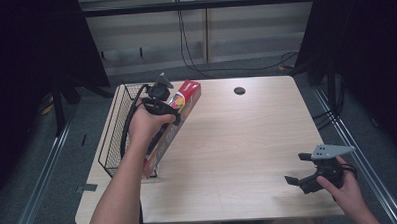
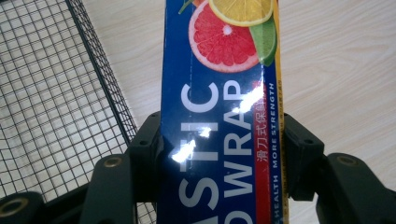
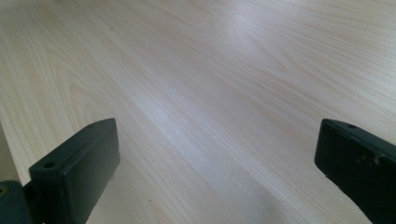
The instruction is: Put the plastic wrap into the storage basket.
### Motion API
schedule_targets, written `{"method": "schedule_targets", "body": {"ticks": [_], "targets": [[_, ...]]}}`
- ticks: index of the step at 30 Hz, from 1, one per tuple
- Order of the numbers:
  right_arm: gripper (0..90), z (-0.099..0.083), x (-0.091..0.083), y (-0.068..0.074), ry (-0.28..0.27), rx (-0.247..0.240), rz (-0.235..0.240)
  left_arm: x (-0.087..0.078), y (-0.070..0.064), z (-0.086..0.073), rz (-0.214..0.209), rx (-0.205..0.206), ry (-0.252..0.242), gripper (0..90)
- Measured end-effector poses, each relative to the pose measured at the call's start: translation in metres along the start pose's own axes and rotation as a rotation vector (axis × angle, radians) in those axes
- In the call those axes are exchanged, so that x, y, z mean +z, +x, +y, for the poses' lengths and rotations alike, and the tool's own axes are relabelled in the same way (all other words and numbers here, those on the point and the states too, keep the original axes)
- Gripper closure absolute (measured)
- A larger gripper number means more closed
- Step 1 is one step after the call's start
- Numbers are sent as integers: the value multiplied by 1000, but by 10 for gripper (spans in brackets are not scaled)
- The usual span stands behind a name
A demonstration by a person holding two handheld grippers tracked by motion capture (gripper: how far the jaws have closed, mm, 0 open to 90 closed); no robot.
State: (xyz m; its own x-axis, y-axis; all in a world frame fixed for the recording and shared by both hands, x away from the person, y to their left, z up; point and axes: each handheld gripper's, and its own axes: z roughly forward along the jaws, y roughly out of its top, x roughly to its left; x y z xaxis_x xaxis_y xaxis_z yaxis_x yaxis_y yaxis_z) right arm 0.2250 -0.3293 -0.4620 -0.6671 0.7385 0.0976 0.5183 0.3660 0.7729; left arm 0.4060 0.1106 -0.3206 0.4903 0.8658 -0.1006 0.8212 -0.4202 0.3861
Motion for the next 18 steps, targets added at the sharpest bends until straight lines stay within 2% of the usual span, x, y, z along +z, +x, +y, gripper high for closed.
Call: {"method": "schedule_targets", "body": {"ticks": [2,5,8,9,11,12,13,18], "targets": [[0,0,0,0,-2,3,-2,-1,4,1,3,22,-3,435],[0,0,0,0,-2,-1,0,-3,4,0,7,-24,-14,435],[0,0,1,1,-2,-1,-3,-4,8,-1,7,-40,-19,435],[0,0,1,1,-2,-2,-2,-5,10,-1,15,-22,-13,435],[0,0,1,1,1,1,0,-6,12,-2,10,-49,-22,435],[0,0,1,1,3,-1,-2,-7,14,-2,12,-38,-16,435],[0,0,1,1,4,-1,0,-7,14,-2,12,-56,-27,435],[0,0,2,1,3,-5,0,-10,19,-4,23,-65,-25,435]]}}
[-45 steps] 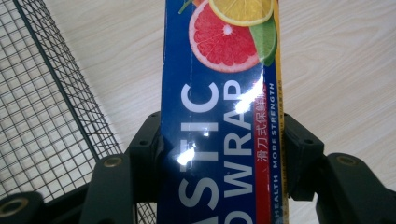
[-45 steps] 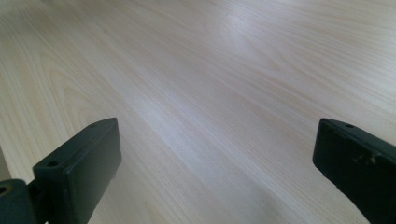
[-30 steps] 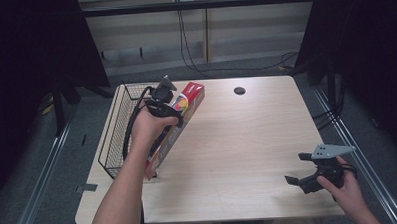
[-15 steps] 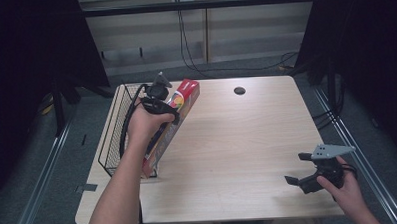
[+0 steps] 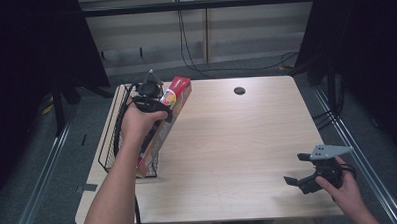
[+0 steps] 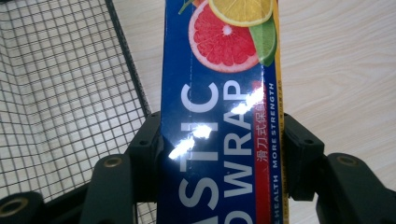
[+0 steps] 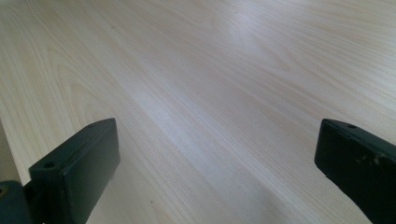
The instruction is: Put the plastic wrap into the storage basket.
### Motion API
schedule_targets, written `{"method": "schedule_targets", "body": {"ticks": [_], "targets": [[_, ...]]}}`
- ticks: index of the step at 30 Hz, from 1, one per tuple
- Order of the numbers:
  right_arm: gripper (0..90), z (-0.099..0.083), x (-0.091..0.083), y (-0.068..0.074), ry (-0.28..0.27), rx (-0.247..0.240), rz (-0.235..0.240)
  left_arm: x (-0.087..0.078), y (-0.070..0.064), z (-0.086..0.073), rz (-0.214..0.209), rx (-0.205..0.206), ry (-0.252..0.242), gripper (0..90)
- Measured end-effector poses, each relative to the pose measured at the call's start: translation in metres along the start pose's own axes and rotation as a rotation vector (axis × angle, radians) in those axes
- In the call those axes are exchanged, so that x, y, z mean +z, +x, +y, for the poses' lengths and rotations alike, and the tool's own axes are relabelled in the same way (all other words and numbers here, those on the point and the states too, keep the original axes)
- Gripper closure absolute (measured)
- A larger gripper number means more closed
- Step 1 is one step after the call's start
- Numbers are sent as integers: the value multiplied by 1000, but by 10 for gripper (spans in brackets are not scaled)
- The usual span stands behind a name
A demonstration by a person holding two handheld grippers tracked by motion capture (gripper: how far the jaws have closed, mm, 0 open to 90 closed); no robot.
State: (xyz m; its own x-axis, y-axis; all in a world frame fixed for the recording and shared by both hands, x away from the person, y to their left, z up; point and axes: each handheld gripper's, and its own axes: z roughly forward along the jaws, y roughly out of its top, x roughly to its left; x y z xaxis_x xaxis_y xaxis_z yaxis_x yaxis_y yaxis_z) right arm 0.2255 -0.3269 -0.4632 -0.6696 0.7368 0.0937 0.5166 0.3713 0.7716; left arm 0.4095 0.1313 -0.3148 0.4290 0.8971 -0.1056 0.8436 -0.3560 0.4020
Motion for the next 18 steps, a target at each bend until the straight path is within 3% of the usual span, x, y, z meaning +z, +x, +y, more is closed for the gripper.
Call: {"method": "schedule_targets", "body": {"ticks": [7,18], "targets": [[1,0,1,0,0,-3,-2,-3,6,-2,32,-33,-9,435],[1,0,0,0,-2,-4,-3,-4,22,-8,44,-75,-3,435]]}}
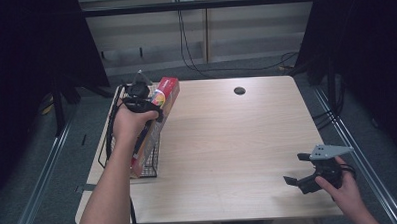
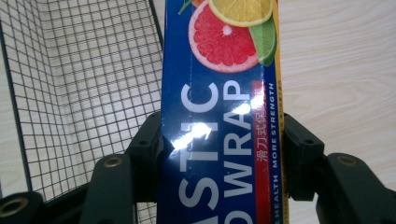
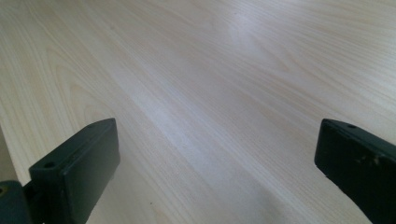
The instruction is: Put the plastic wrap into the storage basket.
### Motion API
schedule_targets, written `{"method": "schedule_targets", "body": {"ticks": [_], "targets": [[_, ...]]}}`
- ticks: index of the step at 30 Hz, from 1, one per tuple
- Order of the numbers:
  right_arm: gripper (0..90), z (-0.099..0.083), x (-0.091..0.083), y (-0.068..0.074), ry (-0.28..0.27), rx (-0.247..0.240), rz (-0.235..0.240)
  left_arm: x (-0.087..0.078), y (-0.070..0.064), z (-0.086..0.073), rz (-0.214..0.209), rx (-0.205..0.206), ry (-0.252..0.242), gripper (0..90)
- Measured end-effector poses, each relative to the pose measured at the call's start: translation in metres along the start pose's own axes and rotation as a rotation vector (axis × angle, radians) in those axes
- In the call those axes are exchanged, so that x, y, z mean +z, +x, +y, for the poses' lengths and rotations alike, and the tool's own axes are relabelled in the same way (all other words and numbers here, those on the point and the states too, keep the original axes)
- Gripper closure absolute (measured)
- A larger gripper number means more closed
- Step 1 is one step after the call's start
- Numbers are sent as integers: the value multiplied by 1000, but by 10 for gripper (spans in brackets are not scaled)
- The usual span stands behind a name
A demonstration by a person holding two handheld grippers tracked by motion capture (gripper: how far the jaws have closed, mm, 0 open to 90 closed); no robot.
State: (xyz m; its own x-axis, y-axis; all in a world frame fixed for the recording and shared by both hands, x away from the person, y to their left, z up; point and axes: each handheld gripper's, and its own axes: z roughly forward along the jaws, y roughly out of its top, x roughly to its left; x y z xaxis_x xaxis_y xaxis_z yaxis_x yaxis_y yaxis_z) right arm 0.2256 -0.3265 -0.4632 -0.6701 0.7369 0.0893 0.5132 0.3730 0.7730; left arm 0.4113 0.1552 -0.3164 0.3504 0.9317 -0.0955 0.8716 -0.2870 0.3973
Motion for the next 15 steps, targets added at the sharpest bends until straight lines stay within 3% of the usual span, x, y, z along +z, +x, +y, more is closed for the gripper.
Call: {"method": "schedule_targets", "body": {"ticks": [15], "targets": [[0,0,1,1,6,3,2,1,22,-9,45,-86,-8,434]]}}
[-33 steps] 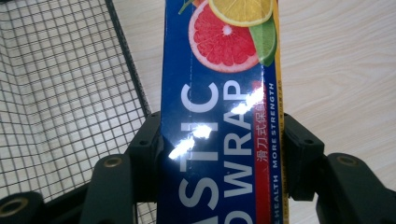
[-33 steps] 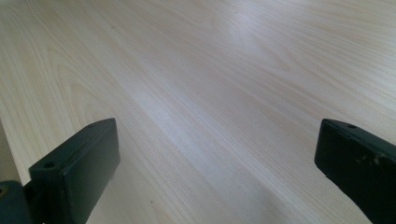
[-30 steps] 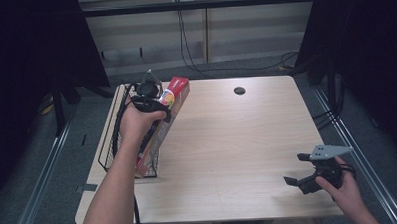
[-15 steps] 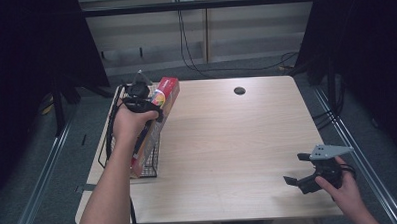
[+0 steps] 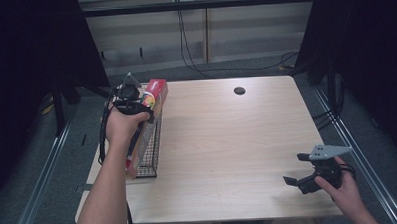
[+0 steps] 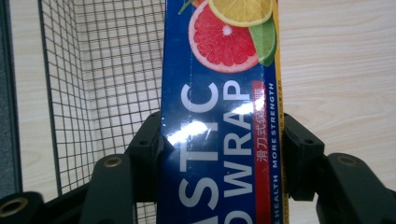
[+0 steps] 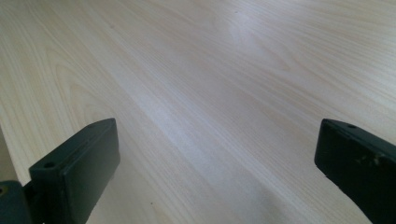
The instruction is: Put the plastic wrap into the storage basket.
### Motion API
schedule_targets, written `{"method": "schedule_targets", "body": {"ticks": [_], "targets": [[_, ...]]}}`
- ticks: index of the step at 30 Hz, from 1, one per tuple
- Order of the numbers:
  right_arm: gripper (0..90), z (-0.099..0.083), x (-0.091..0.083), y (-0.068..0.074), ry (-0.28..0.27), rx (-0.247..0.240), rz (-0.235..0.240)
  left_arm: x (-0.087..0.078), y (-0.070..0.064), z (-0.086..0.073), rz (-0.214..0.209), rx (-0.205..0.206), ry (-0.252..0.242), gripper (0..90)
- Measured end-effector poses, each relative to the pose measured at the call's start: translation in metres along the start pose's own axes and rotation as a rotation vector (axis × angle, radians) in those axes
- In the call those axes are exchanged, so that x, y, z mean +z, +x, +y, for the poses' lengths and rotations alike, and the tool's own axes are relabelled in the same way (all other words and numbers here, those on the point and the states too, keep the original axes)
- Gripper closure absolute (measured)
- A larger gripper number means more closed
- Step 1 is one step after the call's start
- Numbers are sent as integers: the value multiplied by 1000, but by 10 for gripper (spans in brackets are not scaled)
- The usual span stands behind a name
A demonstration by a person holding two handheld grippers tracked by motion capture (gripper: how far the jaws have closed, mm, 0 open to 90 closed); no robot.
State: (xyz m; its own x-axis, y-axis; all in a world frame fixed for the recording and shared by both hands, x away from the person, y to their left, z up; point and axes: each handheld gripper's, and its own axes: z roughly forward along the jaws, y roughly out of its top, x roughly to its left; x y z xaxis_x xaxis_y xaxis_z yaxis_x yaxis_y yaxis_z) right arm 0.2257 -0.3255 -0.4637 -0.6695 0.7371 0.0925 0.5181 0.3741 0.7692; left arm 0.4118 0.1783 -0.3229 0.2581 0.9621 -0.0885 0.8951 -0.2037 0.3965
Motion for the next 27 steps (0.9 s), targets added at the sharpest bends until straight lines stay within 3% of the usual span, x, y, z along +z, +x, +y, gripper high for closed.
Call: {"method": "schedule_targets", "body": {"ticks": [16,27], "targets": [[1,0,0,1,0,-3,-2,5,18,-7,30,-90,-7,433],[1,0,1,1,1,-10,3,8,25,-11,53,-125,-12,433]]}}
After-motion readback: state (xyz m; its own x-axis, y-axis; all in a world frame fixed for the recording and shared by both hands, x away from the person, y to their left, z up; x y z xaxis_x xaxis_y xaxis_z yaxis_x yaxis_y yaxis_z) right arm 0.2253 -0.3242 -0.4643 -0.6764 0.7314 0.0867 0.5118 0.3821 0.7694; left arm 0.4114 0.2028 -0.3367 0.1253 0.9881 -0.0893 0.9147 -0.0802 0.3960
